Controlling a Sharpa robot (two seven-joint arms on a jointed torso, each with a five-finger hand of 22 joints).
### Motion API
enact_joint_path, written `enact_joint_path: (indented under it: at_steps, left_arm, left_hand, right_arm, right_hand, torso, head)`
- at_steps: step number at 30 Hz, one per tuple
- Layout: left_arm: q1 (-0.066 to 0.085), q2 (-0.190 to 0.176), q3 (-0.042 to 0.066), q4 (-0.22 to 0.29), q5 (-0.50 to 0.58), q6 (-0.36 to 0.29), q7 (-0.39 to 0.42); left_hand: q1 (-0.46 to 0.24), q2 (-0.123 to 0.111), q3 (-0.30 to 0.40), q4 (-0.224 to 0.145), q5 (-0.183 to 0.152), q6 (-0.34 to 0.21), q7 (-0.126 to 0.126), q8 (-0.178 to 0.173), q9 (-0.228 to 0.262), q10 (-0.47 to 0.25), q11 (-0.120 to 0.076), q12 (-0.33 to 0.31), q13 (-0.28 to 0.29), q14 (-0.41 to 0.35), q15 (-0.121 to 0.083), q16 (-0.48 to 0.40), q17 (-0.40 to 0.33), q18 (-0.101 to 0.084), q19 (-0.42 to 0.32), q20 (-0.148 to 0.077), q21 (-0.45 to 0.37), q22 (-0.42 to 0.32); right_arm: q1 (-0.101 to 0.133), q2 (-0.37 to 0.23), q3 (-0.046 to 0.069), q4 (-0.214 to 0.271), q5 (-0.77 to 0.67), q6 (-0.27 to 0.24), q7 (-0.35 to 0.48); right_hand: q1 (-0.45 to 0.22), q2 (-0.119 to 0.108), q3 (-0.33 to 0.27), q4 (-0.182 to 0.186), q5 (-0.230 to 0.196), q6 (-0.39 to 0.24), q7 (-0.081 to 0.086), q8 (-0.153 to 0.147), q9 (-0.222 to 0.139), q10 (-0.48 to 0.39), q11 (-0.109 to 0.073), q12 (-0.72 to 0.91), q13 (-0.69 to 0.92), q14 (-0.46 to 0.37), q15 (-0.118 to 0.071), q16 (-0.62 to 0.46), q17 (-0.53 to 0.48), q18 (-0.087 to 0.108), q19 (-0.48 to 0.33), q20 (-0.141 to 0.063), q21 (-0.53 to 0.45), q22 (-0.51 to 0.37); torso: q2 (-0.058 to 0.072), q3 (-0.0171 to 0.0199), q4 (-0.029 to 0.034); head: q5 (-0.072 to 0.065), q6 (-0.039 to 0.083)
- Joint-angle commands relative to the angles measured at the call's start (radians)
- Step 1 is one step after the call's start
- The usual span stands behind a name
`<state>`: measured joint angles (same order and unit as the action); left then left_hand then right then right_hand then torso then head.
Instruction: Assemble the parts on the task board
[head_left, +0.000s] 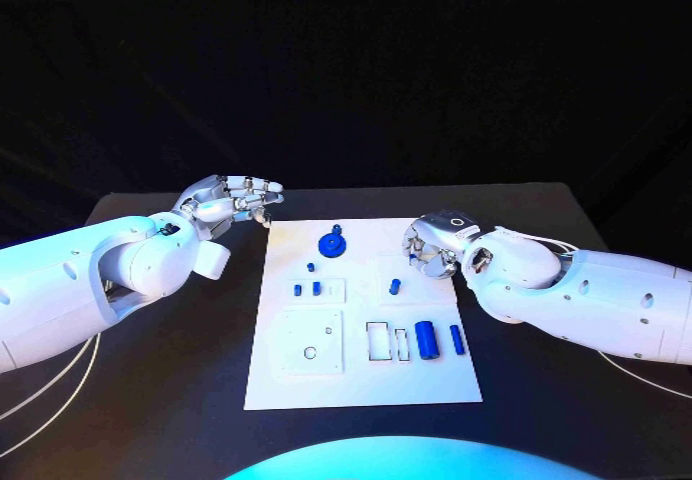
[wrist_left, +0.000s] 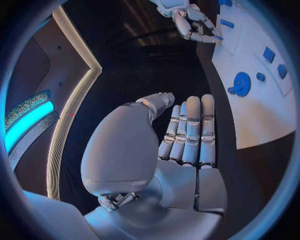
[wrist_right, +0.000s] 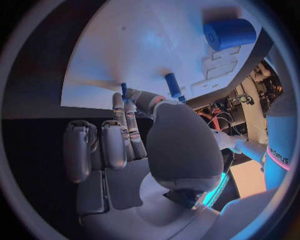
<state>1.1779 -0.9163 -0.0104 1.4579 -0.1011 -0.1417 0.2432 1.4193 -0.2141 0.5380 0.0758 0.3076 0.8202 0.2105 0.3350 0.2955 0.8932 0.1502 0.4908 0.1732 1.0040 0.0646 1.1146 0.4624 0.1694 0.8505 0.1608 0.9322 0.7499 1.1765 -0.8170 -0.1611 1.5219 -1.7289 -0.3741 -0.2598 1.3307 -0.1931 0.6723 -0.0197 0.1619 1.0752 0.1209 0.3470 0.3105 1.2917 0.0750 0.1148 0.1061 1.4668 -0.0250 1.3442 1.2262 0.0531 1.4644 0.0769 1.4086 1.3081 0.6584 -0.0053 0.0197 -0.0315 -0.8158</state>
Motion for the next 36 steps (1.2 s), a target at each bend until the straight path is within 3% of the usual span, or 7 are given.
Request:
enact_joint_path:
  at_steps: [1, 10, 15, 19, 20, 27, 36]
  left_arm:
    - [0.0, 0.001, 0.001, 0.0, -0.004, -0.002, 0.006]
    - [0.0, 0.001, 0.001, 0.0, -0.022, -0.001, 0.007]
    - [0.0, 0.002, 0.001, 0.001, -0.024, -0.001, 0.008]
    - [0.0, 0.008, 0.001, 0.001, -0.025, 0.0, 0.008]
    - [0.0, 0.011, 0.001, 0.001, -0.025, 0.001, 0.009]
    - [-0.001, 0.025, 0.0, -0.002, -0.022, -0.003, 0.013]
    - [-0.001, 0.046, 0.0, -0.008, -0.012, -0.012, 0.02]
  left_hand:
    - [0.001, 0.006, -0.004, -0.002, 0.001, -0.004, 0.007, 0.006, -0.001, -0.007, -0.003, 0.003, -0.001, -0.002, 0.003, -0.004, -0.001, 0.015, 0.007, -0.001, -0.004, -0.001]
    - [0.001, 0.006, -0.005, -0.002, 0.001, -0.007, 0.008, 0.007, -0.001, -0.01, -0.002, 0.003, -0.002, -0.003, 0.004, -0.006, -0.002, 0.015, 0.007, 0.0, -0.006, -0.002]
    - [0.001, 0.006, -0.006, -0.002, 0.001, -0.01, 0.009, 0.008, -0.001, -0.013, -0.001, 0.004, -0.003, -0.004, 0.005, -0.009, -0.004, 0.014, 0.007, 0.001, -0.008, -0.003]
    - [0.001, 0.006, -0.006, -0.002, 0.001, -0.01, 0.009, 0.008, -0.001, -0.014, -0.001, 0.004, -0.003, -0.004, 0.005, -0.009, -0.004, 0.014, 0.007, 0.001, -0.008, -0.004]
    - [0.001, 0.006, -0.006, -0.002, 0.002, -0.011, 0.01, 0.008, -0.001, -0.014, 0.0, 0.004, -0.003, -0.005, 0.006, -0.009, -0.004, 0.014, 0.007, 0.001, -0.009, -0.004]
    - [0.001, 0.006, -0.006, -0.002, 0.002, -0.011, 0.01, 0.008, -0.001, -0.014, 0.0, 0.004, -0.003, -0.005, 0.006, -0.009, -0.004, 0.014, 0.007, 0.001, -0.009, -0.004]
    - [0.001, 0.007, -0.007, -0.002, 0.002, -0.013, 0.01, 0.009, -0.001, -0.016, 0.0, 0.005, -0.003, -0.005, 0.006, -0.01, -0.005, 0.014, 0.006, 0.002, -0.01, -0.005]
  right_arm:
    - [0.007, -0.007, 0.002, 0.014, -0.02, -0.031, -0.007]
    - [0.024, -0.038, 0.007, 0.075, -0.017, -0.045, -0.008]
    - [0.028, -0.05, 0.009, 0.149, -0.005, -0.058, 0.0]
    - [0.027, -0.04, 0.01, 0.203, 0.004, -0.067, 0.013]
    - [0.024, -0.031, 0.01, 0.223, 0.009, -0.071, 0.02]
    - [0.003, 0.019, 0.009, 0.273, 0.018, -0.078, 0.041]
    - [-0.055, 0.085, 0.003, 0.261, 0.012, -0.075, 0.061]
  right_hand:
    - [0.008, 0.016, 0.003, -0.001, 0.002, 0.007, -0.003, 0.004, -0.001, 0.038, -0.031, 0.001, 0.001, 0.05, -0.007, 0.005, 0.001, -0.019, 0.045, -0.005, 0.004, 0.199]
    - [0.006, 0.014, 0.004, -0.003, 0.002, 0.008, -0.004, 0.006, 0.001, 0.041, -0.032, 0.0, 0.002, 0.05, -0.008, 0.007, 0.002, -0.02, 0.047, -0.005, 0.008, 0.201]
    - [0.005, 0.014, 0.005, -0.004, 0.002, 0.008, -0.004, 0.006, 0.002, 0.042, -0.032, -0.001, 0.002, 0.05, -0.008, 0.008, 0.002, -0.02, 0.048, -0.005, 0.012, 0.203]
    - [0.005, 0.014, 0.005, -0.004, 0.002, 0.008, -0.004, 0.006, 0.002, 0.042, -0.032, -0.001, 0.002, 0.05, -0.008, 0.008, 0.002, -0.02, 0.048, -0.005, 0.012, 0.203]
    - [0.005, 0.014, 0.006, -0.004, 0.002, 0.008, -0.004, 0.006, 0.002, 0.042, -0.032, -0.001, 0.002, 0.05, -0.008, 0.007, 0.001, -0.021, 0.048, -0.006, 0.012, 0.203]
    - [0.005, 0.014, 0.007, -0.005, 0.002, 0.007, -0.004, 0.006, 0.003, 0.043, -0.032, -0.002, 0.002, 0.049, -0.008, 0.005, -0.004, -0.02, 0.048, -0.006, 0.012, 0.203]
    - [0.005, 0.014, 0.009, -0.006, 0.003, 0.006, -0.004, 0.006, 0.003, 0.042, -0.032, -0.004, 0.002, 0.049, -0.009, 0.004, -0.005, -0.02, 0.047, -0.006, 0.009, 0.202]
  torso:
    - [0.0, -0.0002, 0.0004]
    - [0.001, -0.0009, 0.001]
    - [0.0, -0.0005, -0.0005]
    - [-0.002, -0.0011, 0.0027]
    - [-0.003, -0.002, 0.0056]
    - [-0.008, -0.0053, 0.01]
    - [-0.015, -0.0113, 0.0103]
  head:
    - [-0.001, 0.001]
    - [0.001, 0.005]
    - [0.012, 0.006]
    - [0.031, 0.009]
    - [0.035, 0.008]
    - [0.063, 0.0]
    - [0.106, -0.016]
